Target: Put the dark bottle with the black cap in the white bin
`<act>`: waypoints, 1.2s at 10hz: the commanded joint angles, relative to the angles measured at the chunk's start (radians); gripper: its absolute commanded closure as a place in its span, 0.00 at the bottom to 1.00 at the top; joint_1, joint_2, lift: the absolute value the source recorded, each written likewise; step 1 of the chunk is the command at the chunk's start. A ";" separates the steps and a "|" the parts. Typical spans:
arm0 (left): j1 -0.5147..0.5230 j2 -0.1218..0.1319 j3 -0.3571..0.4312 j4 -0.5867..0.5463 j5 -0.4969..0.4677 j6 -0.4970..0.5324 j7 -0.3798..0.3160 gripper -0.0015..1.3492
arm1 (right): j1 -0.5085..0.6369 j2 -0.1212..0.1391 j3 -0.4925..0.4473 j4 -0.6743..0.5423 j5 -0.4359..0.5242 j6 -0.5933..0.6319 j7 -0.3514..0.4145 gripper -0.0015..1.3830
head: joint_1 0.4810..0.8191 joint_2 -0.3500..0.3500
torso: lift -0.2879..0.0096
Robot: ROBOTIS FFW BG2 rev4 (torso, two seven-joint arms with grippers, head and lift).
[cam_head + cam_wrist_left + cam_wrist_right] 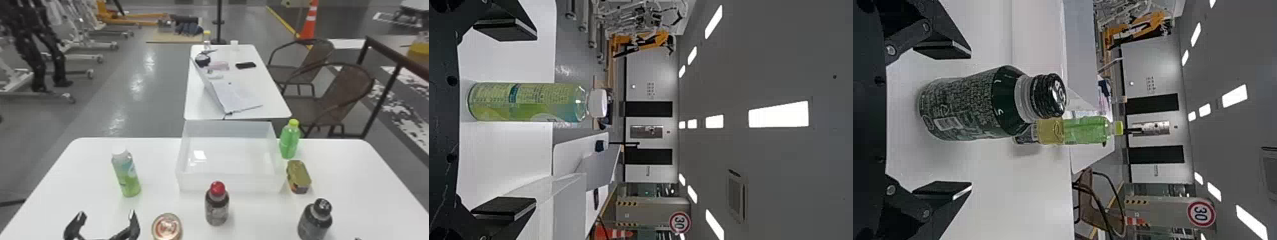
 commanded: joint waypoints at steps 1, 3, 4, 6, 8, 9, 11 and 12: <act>-0.002 -0.003 -0.001 0.004 0.003 -0.005 0.000 0.10 | -0.015 0.000 0.002 -0.002 0.029 0.019 0.000 0.07 | 0.20 0.50 | 0.63; -0.007 -0.003 -0.003 0.008 0.005 -0.008 0.000 0.10 | -0.040 0.000 0.002 -0.002 0.056 0.048 0.004 0.00 | 0.20 0.50 | 0.63; -0.010 -0.003 -0.004 0.011 0.006 -0.012 0.000 0.10 | -0.064 0.000 0.002 0.021 0.057 0.051 0.016 0.00 | 0.20 0.50 | 0.63; -0.018 -0.003 -0.007 0.021 0.011 -0.020 -0.001 0.10 | -0.118 0.000 0.002 0.065 0.080 0.051 0.053 0.00 | 0.20 0.50 | 0.63; -0.018 -0.003 -0.007 0.024 0.014 -0.028 -0.001 0.10 | -0.153 -0.002 0.002 0.107 0.086 0.051 0.082 0.00 | 0.20 0.50 | 0.63; -0.021 -0.003 -0.007 0.027 0.014 -0.032 -0.001 0.10 | -0.168 -0.005 0.002 0.123 0.089 0.051 0.089 0.00 | 0.20 0.50 | 0.63; -0.021 -0.003 -0.004 0.031 0.017 -0.040 -0.005 0.10 | -0.188 -0.012 0.002 0.151 0.088 0.051 0.099 0.00 | 0.20 0.50 | 0.63; -0.021 -0.003 -0.003 0.033 0.017 -0.042 -0.009 0.10 | -0.202 -0.017 0.002 0.169 0.083 0.051 0.106 0.00 | 0.20 0.50 | 0.63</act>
